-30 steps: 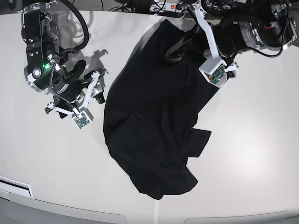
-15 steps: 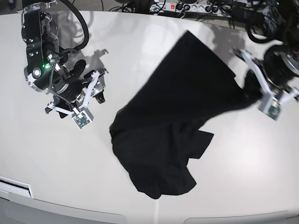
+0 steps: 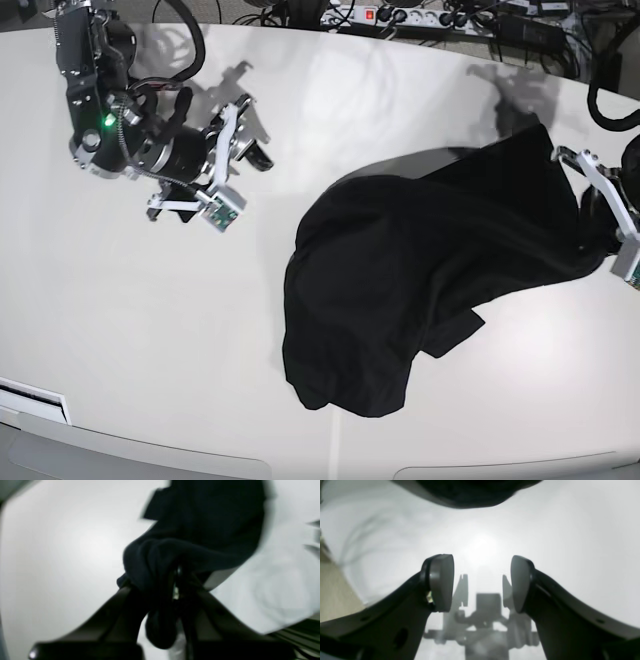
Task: Layout the t-shirt on the table in an organized manner, then fold the t-shirt properly
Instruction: 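Lift and swing the shirt with the left gripper, then lay it down, then regrasp the shirt edge with the left gripper and pull it outward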
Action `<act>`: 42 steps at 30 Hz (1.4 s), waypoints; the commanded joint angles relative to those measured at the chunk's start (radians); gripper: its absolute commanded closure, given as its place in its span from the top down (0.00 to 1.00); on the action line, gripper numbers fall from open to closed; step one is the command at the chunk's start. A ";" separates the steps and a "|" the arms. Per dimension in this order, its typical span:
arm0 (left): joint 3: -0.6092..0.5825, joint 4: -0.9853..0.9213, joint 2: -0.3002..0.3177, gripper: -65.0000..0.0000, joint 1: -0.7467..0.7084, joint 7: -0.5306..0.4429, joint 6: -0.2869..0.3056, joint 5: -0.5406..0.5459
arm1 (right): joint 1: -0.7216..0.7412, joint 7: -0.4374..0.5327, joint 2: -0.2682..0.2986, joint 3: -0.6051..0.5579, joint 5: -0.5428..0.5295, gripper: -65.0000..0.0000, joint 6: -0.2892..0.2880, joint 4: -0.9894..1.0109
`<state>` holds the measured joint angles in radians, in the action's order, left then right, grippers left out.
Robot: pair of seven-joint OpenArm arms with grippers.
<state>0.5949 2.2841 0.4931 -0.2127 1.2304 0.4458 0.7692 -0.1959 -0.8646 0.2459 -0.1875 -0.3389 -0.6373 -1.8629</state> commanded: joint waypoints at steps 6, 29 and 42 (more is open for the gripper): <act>0.003 0.068 0.015 0.00 0.036 -0.017 0.113 0.242 | 0.016 0.023 0.004 -0.029 0.051 0.57 0.053 -0.015; -0.032 0.072 0.125 0.00 0.097 0.014 0.125 0.357 | -0.016 0.061 0.004 -0.029 0.112 0.57 0.134 -0.015; -0.443 0.072 -0.089 0.00 0.018 0.027 0.221 0.398 | -0.018 0.060 0.004 -0.029 0.234 0.57 0.248 -0.015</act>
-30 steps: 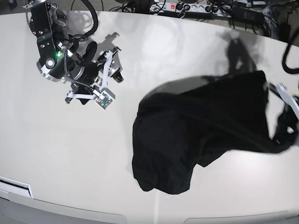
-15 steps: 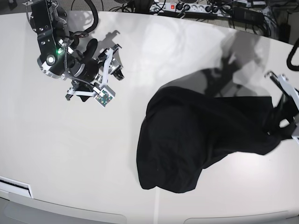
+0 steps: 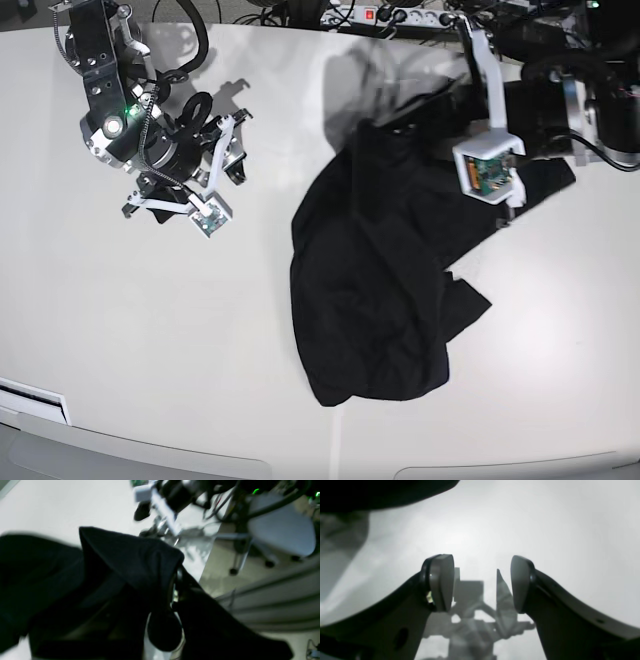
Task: Layout the t-shirt on the table in an organized manner, then fold the t-shirt properly
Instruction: 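Regrasp the shirt edge with the left gripper and pull it outward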
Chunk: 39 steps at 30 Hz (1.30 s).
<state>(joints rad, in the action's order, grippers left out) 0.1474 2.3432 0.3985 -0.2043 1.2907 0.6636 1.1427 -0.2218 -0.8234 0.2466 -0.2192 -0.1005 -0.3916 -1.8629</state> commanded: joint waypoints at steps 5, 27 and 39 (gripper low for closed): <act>-0.042 0.013 -0.111 0.00 0.047 -0.034 0.025 0.011 | 0.001 0.018 0.003 0.003 0.001 0.57 0.007 -0.015; 0.679 -0.459 0.055 0.00 0.130 -0.147 -0.245 -0.331 | -0.011 0.064 0.003 0.003 -0.045 0.57 -0.077 0.033; 0.679 -0.780 0.250 0.74 0.154 -0.185 -0.246 -0.328 | -0.002 0.064 0.003 0.003 -0.060 0.57 -0.077 0.033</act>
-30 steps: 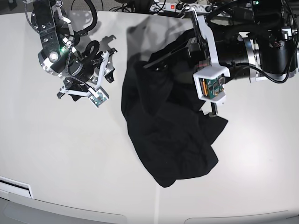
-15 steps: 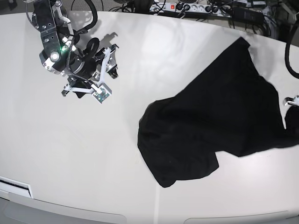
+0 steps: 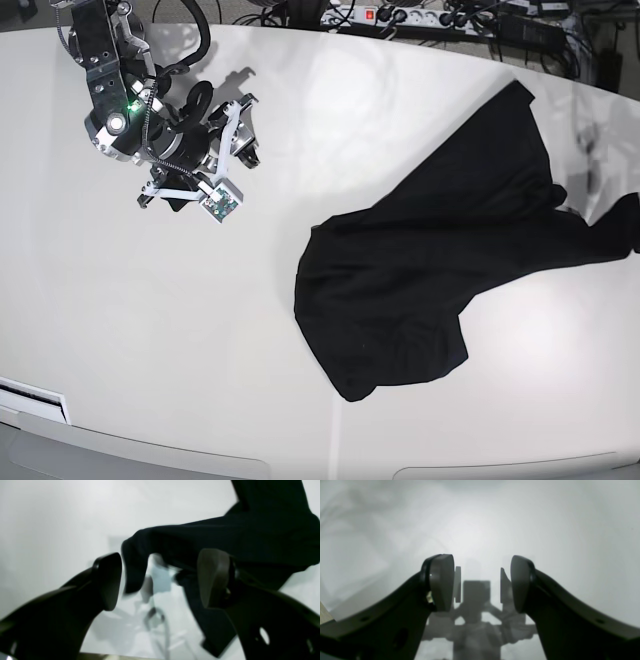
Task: Layout the t-shirt on the table in an organized manner, then fold the t-shirt properly
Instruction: 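Regrasp the shirt edge with the left gripper and pull it outward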
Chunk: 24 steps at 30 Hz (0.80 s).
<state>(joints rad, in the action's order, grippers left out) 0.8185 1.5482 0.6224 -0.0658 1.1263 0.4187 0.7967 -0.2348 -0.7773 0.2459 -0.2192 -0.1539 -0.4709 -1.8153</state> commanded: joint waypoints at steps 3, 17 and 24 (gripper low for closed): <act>0.008 0.015 0.079 0.74 0.042 -0.015 -0.002 0.024 | 0.014 0.018 0.004 0.003 -0.006 0.57 0.002 -0.014; 0.007 0.016 0.090 0.74 -0.048 0.220 0.033 0.084 | 0.024 0.019 0.004 0.003 -0.007 0.57 -0.019 -0.014; 0.007 0.016 0.049 0.74 -0.162 0.270 0.065 0.232 | 0.047 0.017 0.004 0.003 -0.032 0.57 -0.019 -0.014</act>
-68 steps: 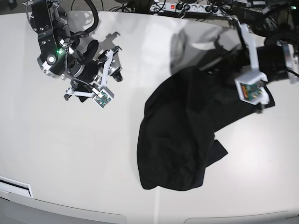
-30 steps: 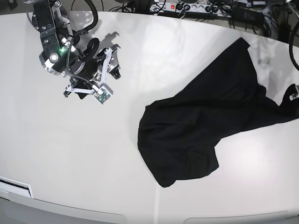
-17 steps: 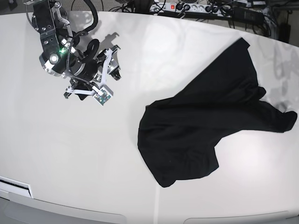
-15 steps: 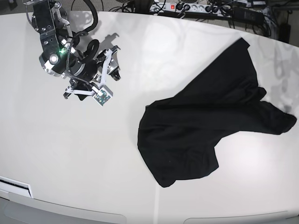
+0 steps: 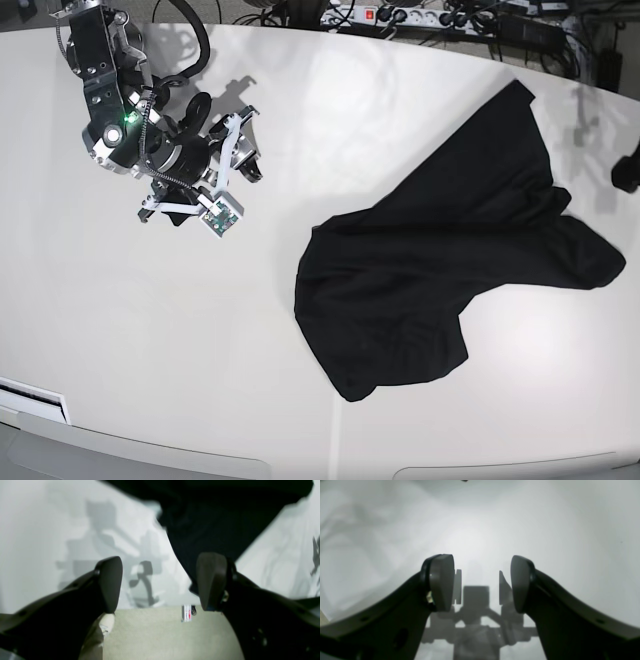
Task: Layout the t-shirt on the table in an organized manner, then fold the t-shirt properly
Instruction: 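Regrasp the shirt edge with the left gripper and pull it outward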
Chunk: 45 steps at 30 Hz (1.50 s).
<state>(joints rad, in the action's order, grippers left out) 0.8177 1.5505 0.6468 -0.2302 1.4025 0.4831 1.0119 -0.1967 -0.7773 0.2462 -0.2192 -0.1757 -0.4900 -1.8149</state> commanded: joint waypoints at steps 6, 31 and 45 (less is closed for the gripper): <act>0.008 0.013 -0.042 0.74 -0.146 -0.006 0.045 0.052 | 0.010 0.014 0.004 0.003 -0.011 0.57 0.000 -0.015; -0.240 0.013 -0.267 0.74 -0.201 -0.212 0.094 -0.193 | 0.012 0.014 0.003 0.003 -0.011 0.57 0.016 -0.015; -0.404 0.013 -0.267 0.71 -0.151 -0.324 -0.010 -0.387 | 0.011 0.014 0.003 0.003 -0.011 0.57 0.016 -0.015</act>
<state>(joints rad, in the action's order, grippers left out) 0.4126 1.5627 0.3683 -0.3782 1.0653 0.4854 0.6498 -0.1967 -0.7815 0.2462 -0.2199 -0.1761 -0.4747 -1.8141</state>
